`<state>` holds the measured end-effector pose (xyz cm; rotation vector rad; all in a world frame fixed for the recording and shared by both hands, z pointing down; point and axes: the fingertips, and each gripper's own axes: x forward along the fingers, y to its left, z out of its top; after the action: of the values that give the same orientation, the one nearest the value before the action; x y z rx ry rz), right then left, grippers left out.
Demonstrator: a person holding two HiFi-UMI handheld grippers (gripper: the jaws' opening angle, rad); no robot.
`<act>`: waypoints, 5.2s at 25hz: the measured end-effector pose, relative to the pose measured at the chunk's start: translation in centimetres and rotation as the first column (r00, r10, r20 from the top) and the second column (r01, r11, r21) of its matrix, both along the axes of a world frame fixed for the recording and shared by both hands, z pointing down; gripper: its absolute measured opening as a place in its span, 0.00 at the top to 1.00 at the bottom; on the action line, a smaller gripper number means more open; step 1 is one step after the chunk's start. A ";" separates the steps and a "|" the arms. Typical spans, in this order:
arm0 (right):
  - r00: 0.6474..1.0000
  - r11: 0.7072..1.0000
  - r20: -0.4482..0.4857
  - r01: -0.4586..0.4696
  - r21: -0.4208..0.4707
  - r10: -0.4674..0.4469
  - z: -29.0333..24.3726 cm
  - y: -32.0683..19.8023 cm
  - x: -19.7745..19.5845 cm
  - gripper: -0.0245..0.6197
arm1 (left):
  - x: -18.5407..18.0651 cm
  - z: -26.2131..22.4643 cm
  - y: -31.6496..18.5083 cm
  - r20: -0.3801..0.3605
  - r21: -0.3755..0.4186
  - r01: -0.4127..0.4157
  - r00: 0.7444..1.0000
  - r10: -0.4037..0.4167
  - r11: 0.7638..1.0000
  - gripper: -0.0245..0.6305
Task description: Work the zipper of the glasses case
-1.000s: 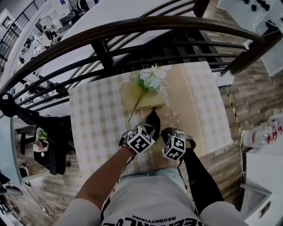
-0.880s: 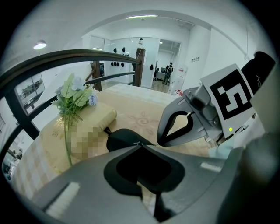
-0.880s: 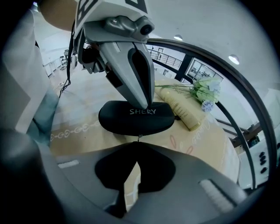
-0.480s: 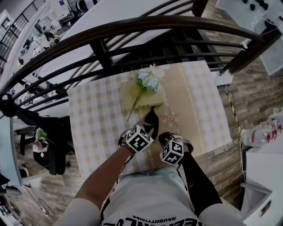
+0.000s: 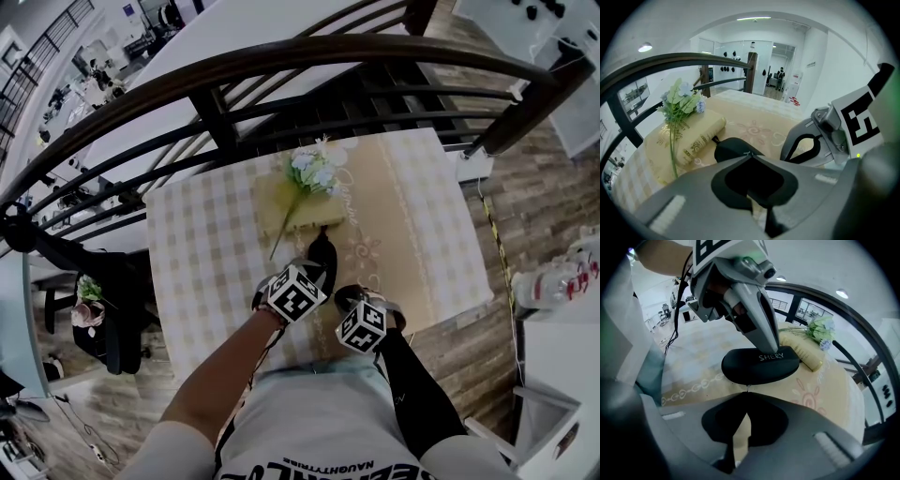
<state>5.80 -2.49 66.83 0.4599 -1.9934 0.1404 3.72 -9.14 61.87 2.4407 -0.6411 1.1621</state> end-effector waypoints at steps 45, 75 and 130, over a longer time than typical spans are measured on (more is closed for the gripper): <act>0.967 0.964 -0.098 0.246 0.097 -0.237 -0.1 -4.8 5.9 0.92 | 4.7 -0.3 -0.3 0.066 0.027 -0.098 0.993 0.096 0.995 0.95; 0.942 0.944 0.062 0.328 0.031 -0.329 -0.2 0.1 6.1 0.92 | 4.8 0.1 -0.6 0.165 0.132 0.061 0.983 -0.083 0.989 0.96; 0.987 0.988 0.053 0.152 0.003 -0.152 -0.8 -3.6 11.7 0.92 | 6.8 0.1 -1.0 0.177 0.167 0.059 0.980 -0.089 0.984 0.96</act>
<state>17.53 -6.10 66.05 0.3040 -2.0720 0.0590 10.56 -10.14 61.95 2.4340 -0.9065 1.3644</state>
